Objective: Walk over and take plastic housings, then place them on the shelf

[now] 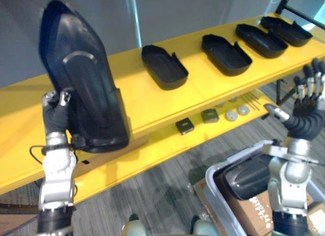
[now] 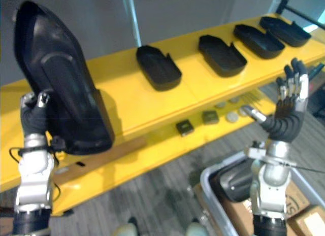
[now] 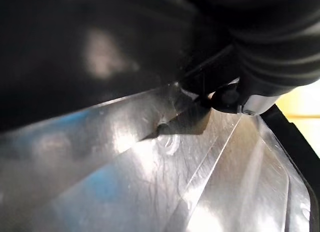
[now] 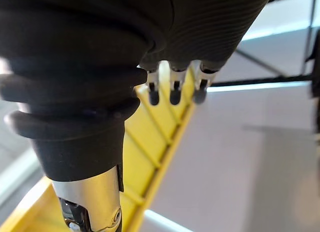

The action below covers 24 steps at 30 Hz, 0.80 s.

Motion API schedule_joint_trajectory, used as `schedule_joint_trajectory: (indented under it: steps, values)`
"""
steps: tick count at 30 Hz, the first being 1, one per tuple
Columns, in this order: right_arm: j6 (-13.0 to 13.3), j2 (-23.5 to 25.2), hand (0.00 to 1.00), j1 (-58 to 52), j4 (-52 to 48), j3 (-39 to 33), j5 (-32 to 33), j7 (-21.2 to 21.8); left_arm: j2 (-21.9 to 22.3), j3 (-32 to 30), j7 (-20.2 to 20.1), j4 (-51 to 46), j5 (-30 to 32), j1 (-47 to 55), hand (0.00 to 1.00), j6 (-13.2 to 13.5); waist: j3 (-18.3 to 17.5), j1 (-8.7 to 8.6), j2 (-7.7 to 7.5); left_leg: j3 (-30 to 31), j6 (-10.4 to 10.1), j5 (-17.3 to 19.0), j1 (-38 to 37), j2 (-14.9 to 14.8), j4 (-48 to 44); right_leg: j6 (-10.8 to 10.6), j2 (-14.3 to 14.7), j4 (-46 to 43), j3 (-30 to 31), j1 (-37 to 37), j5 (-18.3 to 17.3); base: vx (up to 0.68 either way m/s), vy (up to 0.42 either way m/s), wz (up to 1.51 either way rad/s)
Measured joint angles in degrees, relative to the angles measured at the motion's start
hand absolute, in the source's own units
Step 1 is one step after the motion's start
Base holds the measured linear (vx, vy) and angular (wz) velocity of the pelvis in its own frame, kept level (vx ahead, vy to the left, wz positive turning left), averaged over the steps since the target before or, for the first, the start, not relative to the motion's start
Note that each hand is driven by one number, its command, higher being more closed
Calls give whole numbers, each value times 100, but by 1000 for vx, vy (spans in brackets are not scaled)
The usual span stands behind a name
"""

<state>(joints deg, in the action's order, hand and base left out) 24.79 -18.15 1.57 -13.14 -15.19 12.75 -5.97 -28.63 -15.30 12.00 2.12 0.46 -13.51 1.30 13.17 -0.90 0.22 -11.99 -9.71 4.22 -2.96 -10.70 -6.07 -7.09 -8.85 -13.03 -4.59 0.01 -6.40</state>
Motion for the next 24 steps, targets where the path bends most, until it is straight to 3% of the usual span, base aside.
schedule_joint_trajectory:
  steps: [3, 9, 14, 17, 20, 24]
  values:
    - [-104, -7, 0, -207, 0, -122, 287, 261, -722, 42, -102, 1781, -71, -967, 100, -542, -3, -281, -5, -172, 16, -10, -37, 32, 0, -31, -3, 94, 168, -34, 78, -81, 28, -28]
    - [-240, -140, 0, -773, -9, -174, 897, 962, -1615, 436, -199, 4118, -475, -2559, 100, -1321, -19, -657, 3, -730, 33, -57, -120, 52, 161, -83, 38, 153, 692, -316, 205, -39, 22, -39]
    - [-364, -225, 0, -1030, -4, -55, 1369, 1552, -1818, 544, -221, 5100, -798, -3353, 100, -2020, -14, -1015, 10, -1097, 32, -57, -175, 40, 171, -98, 101, 150, 1019, -502, 257, 26, 10, -33]
    - [-368, -224, 0, -1257, 4, 119, 1414, 1656, -1815, 541, -222, 5380, -964, -3379, 100, -2339, -7, -1205, 22, -1351, 27, -51, -272, 12, 172, -93, 147, 150, 1166, -507, 261, 24, 4, -29]
    - [-375, -218, 0, -1465, 4, 201, 1483, 1701, -1810, 528, -226, 5492, -959, -3382, 100, -2561, -2, -1281, 31, -1410, -13, -18, -309, -47, 153, -85, 196, 150, 1258, -524, 271, 3, -10, -18]
    - [-420, -219, 0, -1544, 4, 299, 1505, 1621, -1797, 473, -230, 5676, -912, -3370, 100, -3088, 6, -1280, 44, -1507, -11, -5, -283, -65, 139, -86, 211, 150, 1298, -600, 319, -36, -9, -6]
